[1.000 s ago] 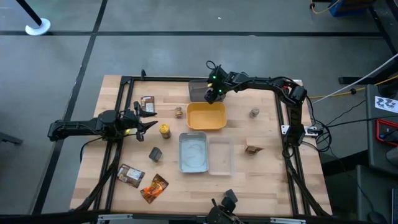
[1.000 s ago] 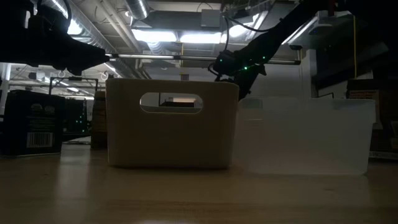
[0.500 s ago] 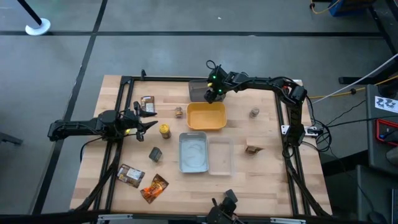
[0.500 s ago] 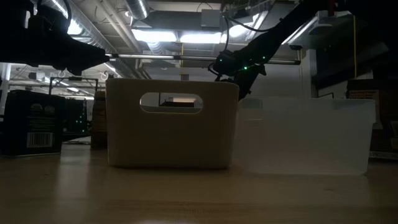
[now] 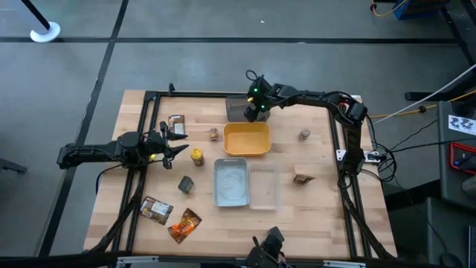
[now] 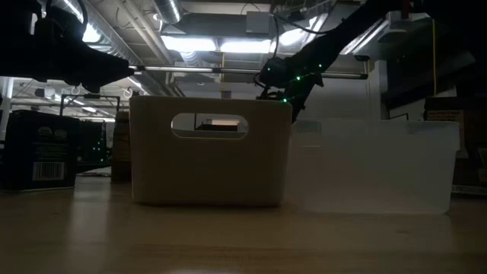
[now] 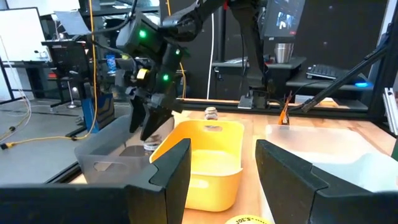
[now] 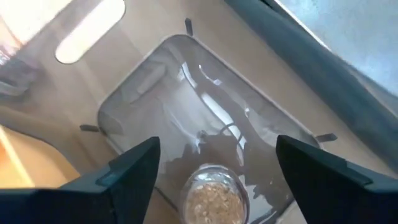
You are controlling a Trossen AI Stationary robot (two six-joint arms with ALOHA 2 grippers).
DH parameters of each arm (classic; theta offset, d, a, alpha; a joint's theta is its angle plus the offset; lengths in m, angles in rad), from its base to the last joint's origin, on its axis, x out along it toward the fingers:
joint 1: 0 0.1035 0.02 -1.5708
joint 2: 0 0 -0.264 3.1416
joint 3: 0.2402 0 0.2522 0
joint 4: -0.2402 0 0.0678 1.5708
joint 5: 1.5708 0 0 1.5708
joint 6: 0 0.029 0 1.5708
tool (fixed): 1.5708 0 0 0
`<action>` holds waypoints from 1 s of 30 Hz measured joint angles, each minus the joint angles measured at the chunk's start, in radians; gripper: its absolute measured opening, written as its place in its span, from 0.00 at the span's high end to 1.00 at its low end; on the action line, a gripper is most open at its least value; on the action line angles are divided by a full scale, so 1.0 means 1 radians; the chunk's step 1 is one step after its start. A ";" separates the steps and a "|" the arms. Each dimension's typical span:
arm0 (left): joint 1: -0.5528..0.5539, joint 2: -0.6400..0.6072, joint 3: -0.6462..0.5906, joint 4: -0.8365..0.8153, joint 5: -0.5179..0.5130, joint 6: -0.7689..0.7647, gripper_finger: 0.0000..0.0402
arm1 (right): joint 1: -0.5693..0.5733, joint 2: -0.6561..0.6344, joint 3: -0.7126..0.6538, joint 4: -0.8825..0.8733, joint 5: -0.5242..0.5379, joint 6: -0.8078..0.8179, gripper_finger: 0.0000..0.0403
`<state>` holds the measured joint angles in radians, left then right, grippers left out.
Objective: Sort spices by type
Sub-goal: Put the right brown seasoning bottle into the black bin
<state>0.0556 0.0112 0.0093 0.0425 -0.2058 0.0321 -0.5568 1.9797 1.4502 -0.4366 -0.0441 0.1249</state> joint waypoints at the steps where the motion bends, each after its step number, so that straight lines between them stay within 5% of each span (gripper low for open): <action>1: 0.000 0.000 0.000 0.000 0.000 -0.003 0.59 | 0.000 0.000 0.017 -0.022 0.000 0.000 0.20; 9: 0.000 0.000 0.000 0.000 0.000 -0.006 0.59 | 0.000 0.000 0.231 -0.229 0.003 -0.015 0.20; 21: 0.000 0.000 0.000 0.000 0.000 0.010 0.59 | 0.001 0.000 0.593 -0.765 0.005 -0.006 0.20; 30: 0.000 0.000 0.000 0.009 -0.075 -0.030 0.59 | 0.020 -0.002 0.628 -1.128 0.062 0.110 0.20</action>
<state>0.0559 0.0109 0.0092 0.0518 -0.2803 0.0022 -0.5366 1.9781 2.0777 -1.5643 0.0178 0.2354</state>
